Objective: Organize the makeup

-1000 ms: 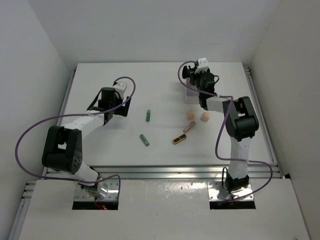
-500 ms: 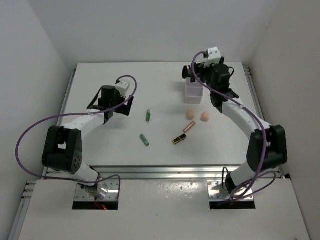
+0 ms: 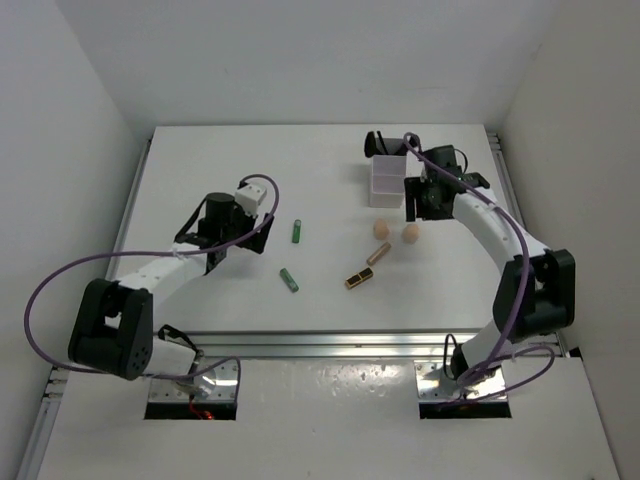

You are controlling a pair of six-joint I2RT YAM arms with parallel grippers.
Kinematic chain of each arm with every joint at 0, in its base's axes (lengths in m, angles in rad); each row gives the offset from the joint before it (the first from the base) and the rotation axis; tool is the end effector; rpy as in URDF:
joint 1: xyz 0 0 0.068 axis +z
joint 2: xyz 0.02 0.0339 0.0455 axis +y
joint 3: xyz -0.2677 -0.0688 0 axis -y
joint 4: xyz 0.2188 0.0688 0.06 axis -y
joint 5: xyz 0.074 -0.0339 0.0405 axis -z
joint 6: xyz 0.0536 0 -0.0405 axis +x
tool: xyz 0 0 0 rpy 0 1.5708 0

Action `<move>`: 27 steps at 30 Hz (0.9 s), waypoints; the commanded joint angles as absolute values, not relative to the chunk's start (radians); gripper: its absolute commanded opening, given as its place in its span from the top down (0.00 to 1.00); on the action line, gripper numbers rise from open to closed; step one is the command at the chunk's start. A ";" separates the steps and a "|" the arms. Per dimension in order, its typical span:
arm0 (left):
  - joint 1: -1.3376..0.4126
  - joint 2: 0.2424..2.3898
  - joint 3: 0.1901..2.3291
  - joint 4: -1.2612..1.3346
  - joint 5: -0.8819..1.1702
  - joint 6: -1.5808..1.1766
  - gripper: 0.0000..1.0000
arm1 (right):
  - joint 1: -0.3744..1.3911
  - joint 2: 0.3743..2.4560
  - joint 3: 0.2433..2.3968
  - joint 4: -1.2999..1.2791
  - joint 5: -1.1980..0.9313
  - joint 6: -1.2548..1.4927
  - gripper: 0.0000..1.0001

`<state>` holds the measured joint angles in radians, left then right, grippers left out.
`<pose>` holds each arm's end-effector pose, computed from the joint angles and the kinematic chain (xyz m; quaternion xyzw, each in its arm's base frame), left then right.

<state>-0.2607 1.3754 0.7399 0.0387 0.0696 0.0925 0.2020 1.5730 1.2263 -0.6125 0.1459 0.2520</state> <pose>0.2746 -0.0771 0.2229 0.1712 0.8666 -0.0699 0.4635 0.3148 0.0565 0.2593 0.0457 0.9502 -0.0001 0.3082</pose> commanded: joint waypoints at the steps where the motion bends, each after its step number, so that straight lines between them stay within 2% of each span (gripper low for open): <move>1: -0.270 1.306 0.695 0.078 0.083 0.080 0.01 | 0.157 1.649 1.238 -0.683 0.123 0.321 0.35; 9: -0.270 1.256 0.652 0.104 0.044 0.080 0.01 | 0.124 1.914 1.365 -0.701 0.044 0.331 0.37; 11: -0.270 1.256 0.652 0.104 0.035 0.092 0.01 | 0.124 1.945 1.376 -0.686 0.023 0.328 0.37; 16: -0.270 1.247 0.629 0.140 0.006 0.092 0.01 | 0.124 2.008 1.397 -0.658 0.029 0.333 0.48; 22: -0.270 1.238 0.595 0.149 -0.012 0.101 0.01 | 0.121 2.019 1.393 -0.618 0.017 0.333 0.49; 25: -0.270 1.238 0.595 0.149 -0.012 0.101 0.01 | 0.120 2.019 1.382 -0.614 0.014 0.342 0.57; 26: -0.270 1.238 0.595 0.149 -0.012 0.101 0.01 | 0.121 2.011 1.378 -0.600 0.012 0.342 0.67; 27: -0.270 1.247 0.595 0.149 -0.012 0.101 0.01 | 0.121 2.011 1.368 -0.589 0.012 0.342 0.73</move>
